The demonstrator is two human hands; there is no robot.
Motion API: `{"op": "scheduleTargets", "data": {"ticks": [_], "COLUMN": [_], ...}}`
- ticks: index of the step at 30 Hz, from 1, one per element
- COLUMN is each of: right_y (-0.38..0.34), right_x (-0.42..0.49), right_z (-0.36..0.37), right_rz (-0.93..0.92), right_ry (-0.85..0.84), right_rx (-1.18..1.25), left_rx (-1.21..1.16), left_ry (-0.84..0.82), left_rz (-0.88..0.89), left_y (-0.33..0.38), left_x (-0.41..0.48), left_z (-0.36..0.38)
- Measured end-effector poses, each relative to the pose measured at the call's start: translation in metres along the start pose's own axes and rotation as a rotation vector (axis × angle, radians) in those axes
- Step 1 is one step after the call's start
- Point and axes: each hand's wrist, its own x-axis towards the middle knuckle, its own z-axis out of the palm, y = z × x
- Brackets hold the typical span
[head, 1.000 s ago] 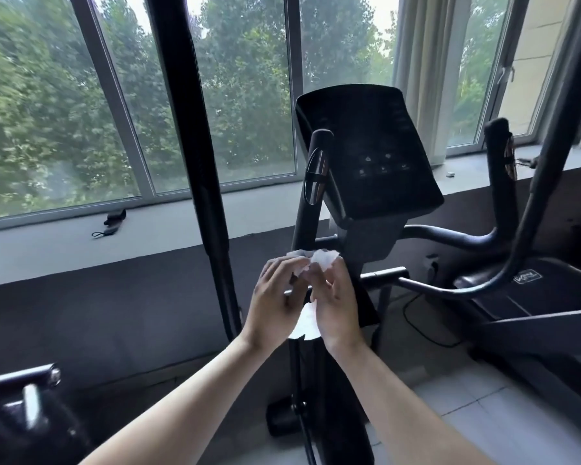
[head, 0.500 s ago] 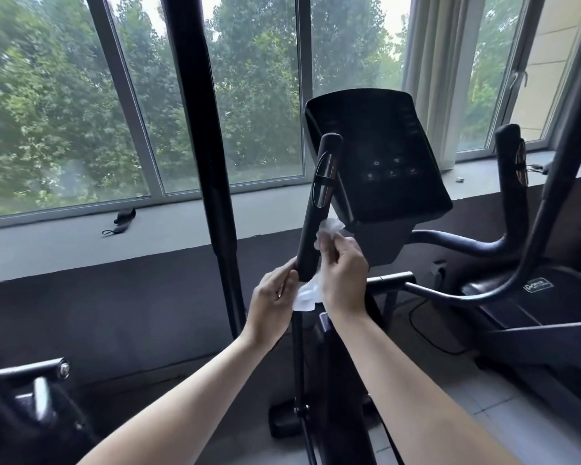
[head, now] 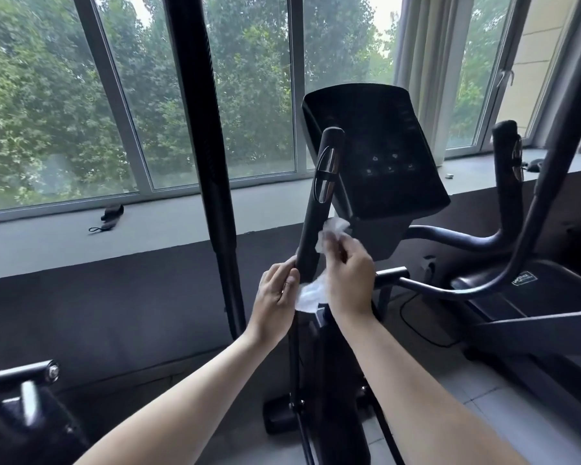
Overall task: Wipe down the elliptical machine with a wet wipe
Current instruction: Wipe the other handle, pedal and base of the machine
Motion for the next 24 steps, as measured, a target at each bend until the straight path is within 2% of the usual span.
{"op": "scheduleTargets", "data": {"ticks": [3, 7, 9, 11, 13, 15, 17, 19, 24], "right_y": [-0.004, 0.017, 0.035, 0.053, 0.056, 0.047, 0.036, 0.027, 0.025], "right_x": [-0.002, -0.024, -0.037, -0.060, -0.078, -0.076, -0.060, -0.043, -0.038], "right_z": [0.005, 0.002, 0.003, 0.007, 0.008, 0.009, 0.010, 0.015, 0.023], "right_rz": [0.035, -0.075, -0.099, -0.076, 0.019, 0.015, -0.154, -0.226, -0.235], "right_ry": [0.025, 0.027, -0.018, -0.140, -0.177, -0.080, 0.036, 0.041, 0.002], "right_rx": [0.017, -0.135, -0.214, -0.278, -0.200, -0.103, -0.125, -0.120, -0.052], "left_rx": [-0.011, -0.015, -0.020, -0.020, -0.019, -0.040, -0.062, -0.078, -0.116], "left_ry": [-0.003, 0.009, 0.019, 0.022, 0.006, -0.014, -0.030, -0.044, -0.045], "left_rz": [0.000, 0.010, 0.011, 0.008, 0.001, 0.009, 0.007, -0.004, -0.018], "left_y": [-0.003, -0.001, 0.000, 0.000, -0.003, -0.006, -0.007, -0.007, -0.004], "left_x": [0.000, -0.001, -0.001, -0.001, 0.000, 0.001, 0.001, 0.001, 0.001], "left_z": [-0.001, 0.000, 0.001, 0.000, -0.001, -0.003, -0.007, -0.009, -0.011]}}
